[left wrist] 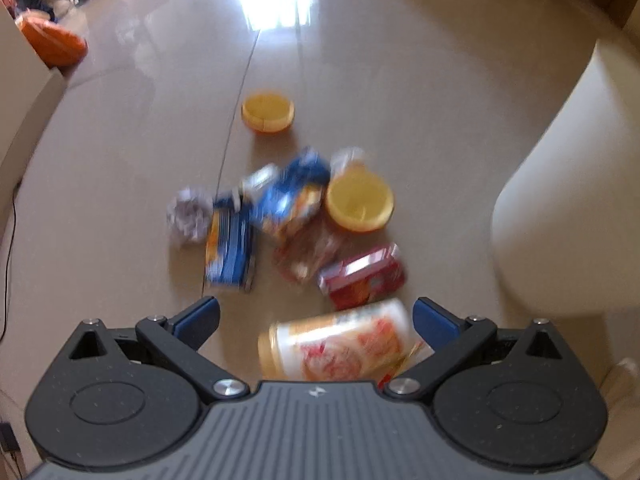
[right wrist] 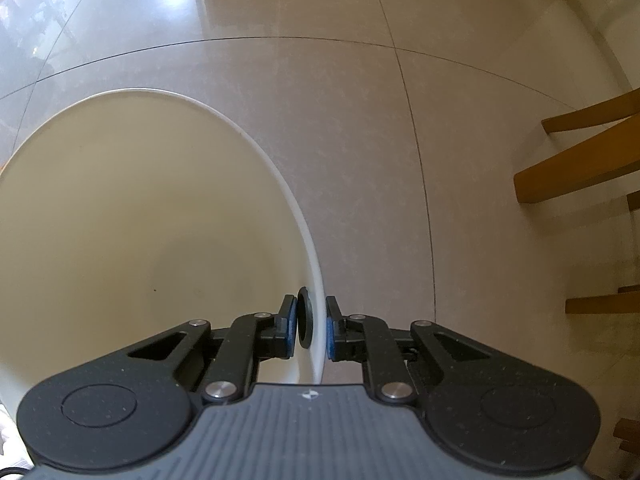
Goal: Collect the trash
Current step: 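Grasp the cream drink bottle with the left tool and lift it, then carry the cream bottle over the bin and open the left tool, then grasp the clear plastic wrapper with the left tool and lift it, then move the wrapper over the bin and open the left tool, then reach the left tool to the red can and grasp it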
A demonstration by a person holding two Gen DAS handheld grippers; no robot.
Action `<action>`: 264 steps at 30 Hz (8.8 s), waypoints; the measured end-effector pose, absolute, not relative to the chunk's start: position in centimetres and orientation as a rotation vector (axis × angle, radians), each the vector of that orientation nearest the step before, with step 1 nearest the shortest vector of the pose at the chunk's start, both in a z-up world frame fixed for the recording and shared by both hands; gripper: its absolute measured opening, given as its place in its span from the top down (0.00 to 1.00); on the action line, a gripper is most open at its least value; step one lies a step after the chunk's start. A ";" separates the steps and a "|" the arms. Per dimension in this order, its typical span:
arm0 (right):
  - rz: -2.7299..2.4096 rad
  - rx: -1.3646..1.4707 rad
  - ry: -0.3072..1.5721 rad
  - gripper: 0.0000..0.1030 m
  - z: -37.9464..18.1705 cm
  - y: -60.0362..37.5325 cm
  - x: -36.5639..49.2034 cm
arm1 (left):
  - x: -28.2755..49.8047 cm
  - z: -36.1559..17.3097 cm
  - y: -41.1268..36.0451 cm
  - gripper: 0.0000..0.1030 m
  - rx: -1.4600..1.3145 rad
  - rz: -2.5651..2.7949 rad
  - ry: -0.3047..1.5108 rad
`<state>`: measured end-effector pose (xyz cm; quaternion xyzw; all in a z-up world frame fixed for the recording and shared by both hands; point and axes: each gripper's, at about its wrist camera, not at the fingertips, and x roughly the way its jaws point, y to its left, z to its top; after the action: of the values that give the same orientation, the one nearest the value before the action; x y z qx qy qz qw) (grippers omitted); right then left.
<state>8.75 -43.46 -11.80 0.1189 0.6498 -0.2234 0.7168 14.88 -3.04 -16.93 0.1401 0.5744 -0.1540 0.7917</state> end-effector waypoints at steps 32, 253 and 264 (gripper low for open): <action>-0.491 0.319 1.436 0.85 -11.5 -44.8 8.5 | 12.1 -30.1 -6.6 0.24 1.161 -1.124 1.099; -0.433 0.400 1.477 0.89 -12.4 -47.4 8.2 | 21.9 -19.6 -10.8 0.06 0.062 -0.450 1.439; -0.439 0.380 1.484 0.88 -12.4 -47.1 8.4 | 22.3 -27.9 -6.4 0.06 -0.063 -0.286 1.541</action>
<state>8.35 -47.07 -12.45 0.1707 0.6659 -0.1970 0.6990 22.34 -6.44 -27.87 -0.0285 0.6940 -0.1289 0.7077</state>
